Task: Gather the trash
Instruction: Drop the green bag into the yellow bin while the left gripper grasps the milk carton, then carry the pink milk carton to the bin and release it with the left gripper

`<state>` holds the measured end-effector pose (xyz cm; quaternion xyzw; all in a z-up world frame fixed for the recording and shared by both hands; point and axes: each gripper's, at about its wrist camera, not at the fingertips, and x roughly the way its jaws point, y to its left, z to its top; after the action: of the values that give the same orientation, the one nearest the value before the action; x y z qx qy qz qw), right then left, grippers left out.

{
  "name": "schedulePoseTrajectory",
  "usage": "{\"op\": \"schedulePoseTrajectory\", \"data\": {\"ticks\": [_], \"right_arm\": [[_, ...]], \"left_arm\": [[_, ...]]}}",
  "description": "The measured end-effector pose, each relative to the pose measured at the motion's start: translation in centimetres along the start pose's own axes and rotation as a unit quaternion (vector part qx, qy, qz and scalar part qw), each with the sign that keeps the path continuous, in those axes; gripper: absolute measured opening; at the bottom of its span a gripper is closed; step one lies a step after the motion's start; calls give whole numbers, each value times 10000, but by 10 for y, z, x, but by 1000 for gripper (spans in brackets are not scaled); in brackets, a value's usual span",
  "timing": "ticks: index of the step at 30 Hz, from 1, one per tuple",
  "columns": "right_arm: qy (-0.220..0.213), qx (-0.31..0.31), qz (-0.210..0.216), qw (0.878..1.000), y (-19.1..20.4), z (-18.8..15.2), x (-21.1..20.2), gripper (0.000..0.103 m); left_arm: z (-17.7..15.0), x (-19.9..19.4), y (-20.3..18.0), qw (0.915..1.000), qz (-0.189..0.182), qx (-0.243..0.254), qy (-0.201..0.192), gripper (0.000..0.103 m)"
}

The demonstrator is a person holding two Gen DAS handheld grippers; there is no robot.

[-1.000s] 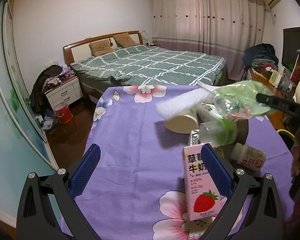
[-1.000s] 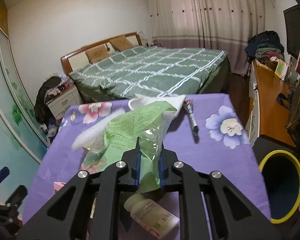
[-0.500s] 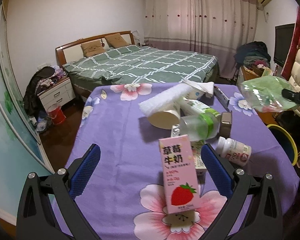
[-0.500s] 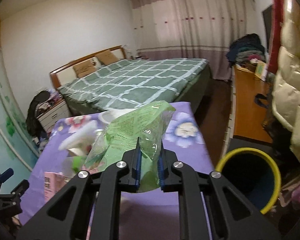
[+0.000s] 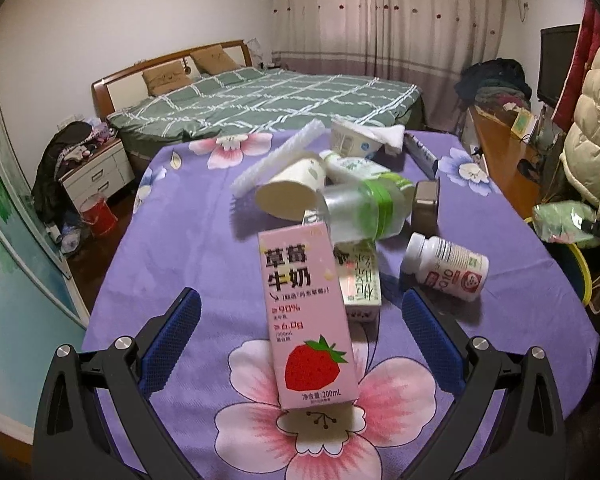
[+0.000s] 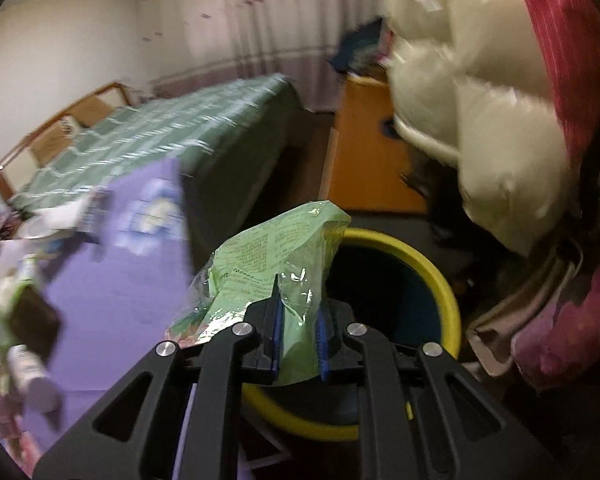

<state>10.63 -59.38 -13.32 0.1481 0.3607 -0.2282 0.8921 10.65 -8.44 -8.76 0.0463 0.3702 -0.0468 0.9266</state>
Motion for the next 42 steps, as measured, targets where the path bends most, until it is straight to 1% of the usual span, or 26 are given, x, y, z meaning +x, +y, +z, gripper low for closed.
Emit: {"op": "schedulePoseTrajectory", "data": {"ticks": [3,5,6,8,10,12,14,16,19,26,28,30,31,32,35,38,42], "right_arm": [[151,176,-324,9992,-18,-3,23,14],[343,200,-428,9983,-25,-7,39,14],[420,174,-462,9979,-25,-9,45,16],[461,99,-513,9976,-24,-14,48,18],[433,66,-506,9978,-24,-15,46,32],[361,22,-522,9980,-20,-15,43,37],[274,-21,-493,9984,-16,-13,37,40],[177,-80,-484,9986,-11,-11,30,45],[60,-126,-452,9989,-6,-9,21,48],[18,-165,-377,9992,-2,-6,10,49],[4,-186,-364,9992,0,-7,5,49],[0,-188,-320,9993,0,-7,3,49],[-3,-185,-304,9994,0,-7,2,49],[-9,-184,-283,9994,1,-7,1,49],[-38,-169,-225,9996,2,-8,-3,49],[-69,-168,-168,9997,4,-9,-5,49],[-150,-178,-143,9996,5,-9,-12,49]], "left_arm": [[-2,5,0,9999,24,-37,97,99],[-4,8,-1,9999,40,-56,138,99],[-4,9,-1,9998,41,-58,158,99],[-5,13,-3,9998,40,-46,211,99],[-6,17,-4,9996,22,-36,262,99],[-8,22,-6,9995,24,-16,310,99],[-8,27,-6,9993,45,-20,371,99],[-9,32,-5,9991,71,-32,415,99],[-10,41,-3,9988,115,-58,471,99],[-12,57,3,9979,126,-125,619,98],[-12,61,6,9975,90,-171,676,93],[-13,66,10,9971,17,-227,733,83],[-14,67,10,9969,-15,-245,744,79],[-15,68,11,9967,-70,-277,761,74],[-16,66,14,9958,-336,-387,756,53],[-14,58,13,9966,-354,-367,648,52],[-5,33,4,9988,-345,-147,326,52]]}}
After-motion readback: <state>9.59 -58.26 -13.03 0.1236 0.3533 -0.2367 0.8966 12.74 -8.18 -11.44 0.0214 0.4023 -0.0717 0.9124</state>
